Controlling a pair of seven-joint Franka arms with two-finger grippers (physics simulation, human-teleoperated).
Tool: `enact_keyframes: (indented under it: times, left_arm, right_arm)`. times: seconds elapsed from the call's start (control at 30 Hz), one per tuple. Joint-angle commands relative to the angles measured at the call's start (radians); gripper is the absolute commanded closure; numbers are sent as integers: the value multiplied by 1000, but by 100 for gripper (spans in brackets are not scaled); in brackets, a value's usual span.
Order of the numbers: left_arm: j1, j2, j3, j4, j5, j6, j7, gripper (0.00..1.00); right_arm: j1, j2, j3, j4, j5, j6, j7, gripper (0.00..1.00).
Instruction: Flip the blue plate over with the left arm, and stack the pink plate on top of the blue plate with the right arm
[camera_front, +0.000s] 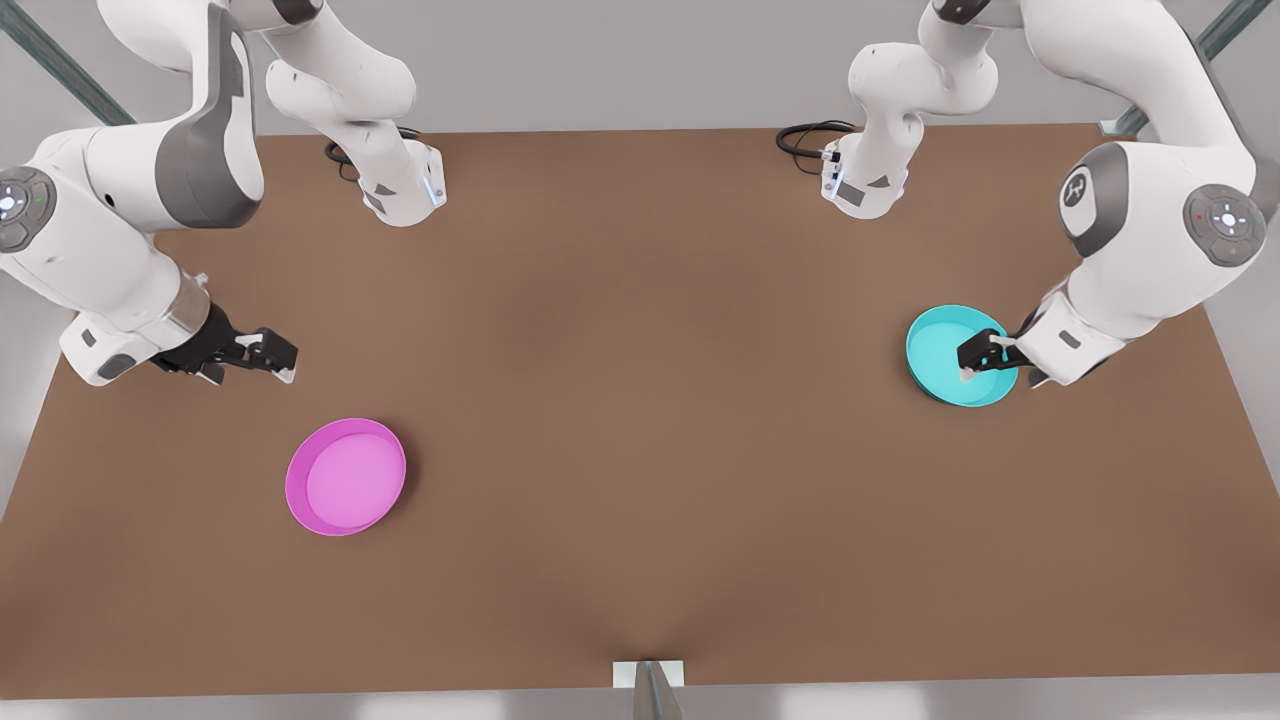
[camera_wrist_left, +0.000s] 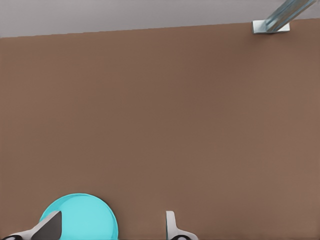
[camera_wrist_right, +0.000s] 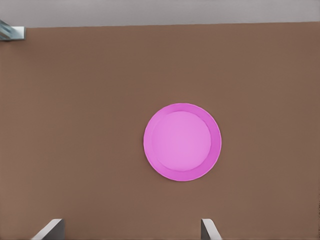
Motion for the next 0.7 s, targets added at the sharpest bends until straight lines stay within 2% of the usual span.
enact_keyframes:
  times: [0.0, 0.03, 0.07, 0.13, 0.2, 0.23, 0.27, 0.4, 0.5, 0.67]
  left_arm:
    - [3, 2, 0, 0, -7, 1, 0, 0]
    - [9, 27, 0, -2, -18, 7, -2, 0]
    - [11, 120, 2, -8, -18, 1, -20, 0]
    - [37, 202, 3, -6, -15, -100, -20, 0]
    - [72, 179, 11, -61, -7, -96, 49, 0]
    - [162, 157, 21, -153, -7, -35, 291, 0]
    - [161, 157, 57, -231, -8, 58, 321, 0]
    - [167, 186, 137, -270, -19, 102, 342, 0]
    - [196, 169, 196, -365, -21, 186, 357, 0]
    - [302, 238, 204, -400, -116, 217, 446, 0]
  right_arm:
    - [0, 0, 0, 0, 1, 0, 0, 0]
    - [0, 0, 0, 0, 0, 0, 0, 0]
    - [0, 0, 0, 0, 0, 0, 0, 0]
    - [0, 0, 0, 0, 1, 0, -2, 0]
    - [0, 0, 0, 0, 1, 0, 0, 0]
    - [0, 1, 0, 0, 3, 0, -2, 0]
    - [0, 1, 2, 0, 3, 0, -2, 0]
    - [-1, 1, 0, 0, 4, 0, -3, 0]
    - [-1, 3, 0, 0, 3, 0, -5, 0]
    - [-3, 3, 0, 0, 3, 0, -5, 0]
